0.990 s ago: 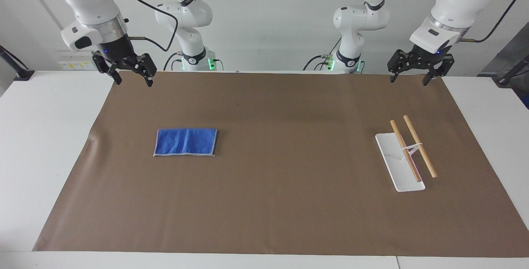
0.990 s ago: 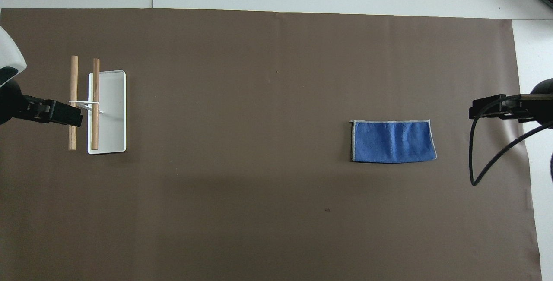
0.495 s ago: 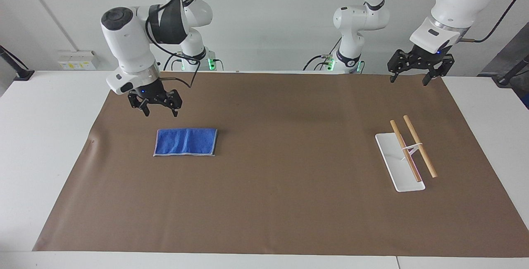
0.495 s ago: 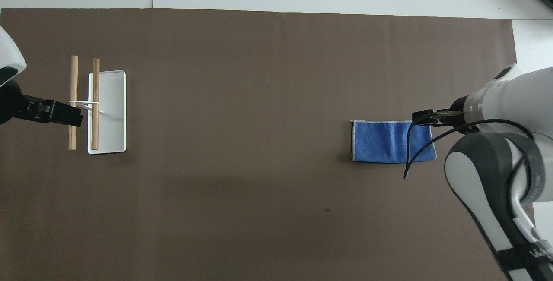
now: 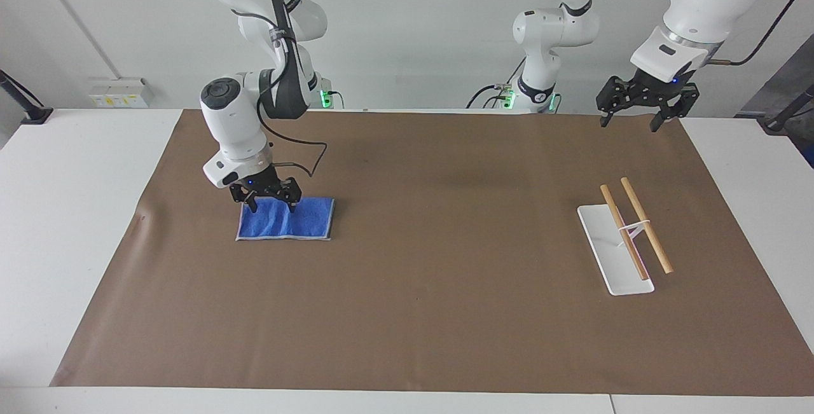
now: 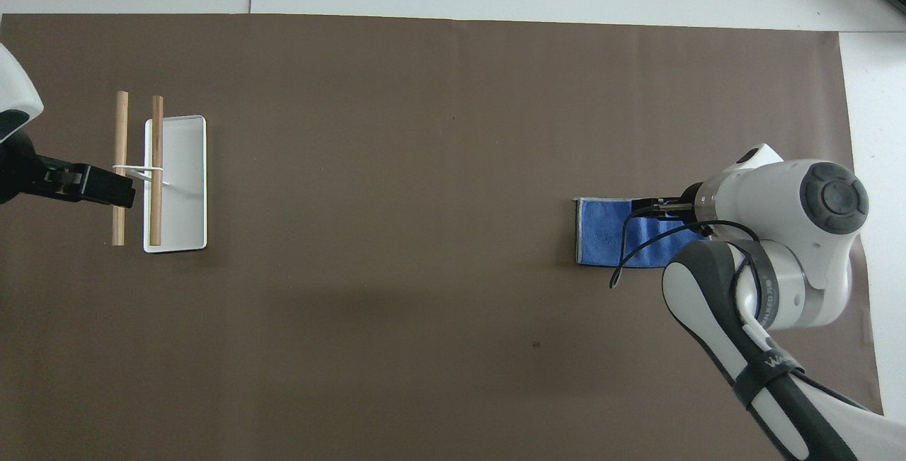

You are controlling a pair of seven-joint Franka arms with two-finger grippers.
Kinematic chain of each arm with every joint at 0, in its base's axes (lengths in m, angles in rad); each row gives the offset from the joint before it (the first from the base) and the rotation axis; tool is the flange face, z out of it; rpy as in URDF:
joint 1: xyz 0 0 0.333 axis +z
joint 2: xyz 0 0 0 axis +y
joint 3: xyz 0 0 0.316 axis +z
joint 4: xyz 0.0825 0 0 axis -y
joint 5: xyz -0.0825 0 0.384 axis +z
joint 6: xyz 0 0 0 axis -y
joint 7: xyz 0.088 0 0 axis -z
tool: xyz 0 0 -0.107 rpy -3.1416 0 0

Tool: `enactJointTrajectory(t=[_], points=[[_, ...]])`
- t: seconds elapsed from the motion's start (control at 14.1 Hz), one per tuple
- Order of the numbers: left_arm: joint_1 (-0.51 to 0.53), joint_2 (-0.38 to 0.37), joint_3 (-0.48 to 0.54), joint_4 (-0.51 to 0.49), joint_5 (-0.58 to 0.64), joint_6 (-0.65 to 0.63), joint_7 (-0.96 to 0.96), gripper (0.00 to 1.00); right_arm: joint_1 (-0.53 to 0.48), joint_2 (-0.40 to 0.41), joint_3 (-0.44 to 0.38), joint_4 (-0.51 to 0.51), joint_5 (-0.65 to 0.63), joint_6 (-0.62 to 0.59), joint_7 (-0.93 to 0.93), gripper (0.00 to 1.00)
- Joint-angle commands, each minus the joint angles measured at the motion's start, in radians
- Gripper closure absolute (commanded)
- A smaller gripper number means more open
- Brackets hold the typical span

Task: Right arm passes towel to left arm to hang
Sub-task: 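Close the right gripper on the blue towel's edge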

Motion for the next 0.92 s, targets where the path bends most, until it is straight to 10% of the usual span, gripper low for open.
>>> enactJointTrajectory(t=[0.0, 0.85], points=[[0.014, -0.026, -0.01, -0.026, 0.02, -0.007, -0.007, 0.0, -0.005, 0.019, 0.007, -0.051, 0.019, 0.089, -0.007, 0.0], [0.014, -0.026, -0.01, -0.026, 0.02, -0.007, -0.007, 0.0, -0.018, 0.068, 0.007, -0.102, 0.025, 0.165, -0.139, 0.04]])
